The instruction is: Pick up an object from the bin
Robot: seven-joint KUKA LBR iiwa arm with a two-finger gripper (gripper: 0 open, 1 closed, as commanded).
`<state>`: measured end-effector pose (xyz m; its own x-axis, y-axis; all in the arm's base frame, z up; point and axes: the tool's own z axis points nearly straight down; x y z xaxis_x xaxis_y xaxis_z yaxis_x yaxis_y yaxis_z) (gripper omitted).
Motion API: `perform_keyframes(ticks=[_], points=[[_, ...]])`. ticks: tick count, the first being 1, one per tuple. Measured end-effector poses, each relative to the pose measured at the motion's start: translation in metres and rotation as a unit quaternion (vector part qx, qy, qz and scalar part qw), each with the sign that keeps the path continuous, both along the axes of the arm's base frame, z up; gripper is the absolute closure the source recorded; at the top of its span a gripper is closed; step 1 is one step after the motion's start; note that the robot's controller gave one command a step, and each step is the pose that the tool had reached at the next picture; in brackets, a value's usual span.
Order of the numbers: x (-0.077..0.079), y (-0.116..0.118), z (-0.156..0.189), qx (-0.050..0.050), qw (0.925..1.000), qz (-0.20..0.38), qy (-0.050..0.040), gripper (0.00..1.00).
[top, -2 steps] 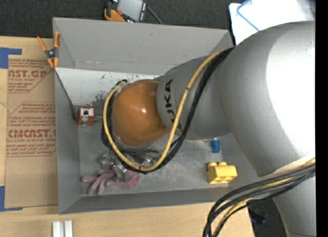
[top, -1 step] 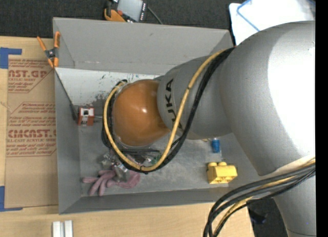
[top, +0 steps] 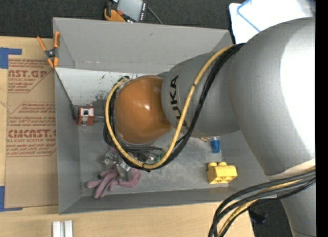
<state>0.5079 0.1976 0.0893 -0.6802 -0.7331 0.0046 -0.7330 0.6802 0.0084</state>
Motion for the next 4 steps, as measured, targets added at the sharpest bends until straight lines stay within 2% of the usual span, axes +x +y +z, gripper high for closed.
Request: perform_keyframes(ticks=[1, 2, 4], points=[[0.0, 0.0, 0.038, 0.0, 1.0, 0.0, 0.0009, 1.0], [0.001, 0.001, 0.073, 0.001, 1.0, 0.0, -0.0031, 1.0], [0.001, 0.002, 0.099, 0.002, 1.0, -0.001, -0.0031, 1.0]])
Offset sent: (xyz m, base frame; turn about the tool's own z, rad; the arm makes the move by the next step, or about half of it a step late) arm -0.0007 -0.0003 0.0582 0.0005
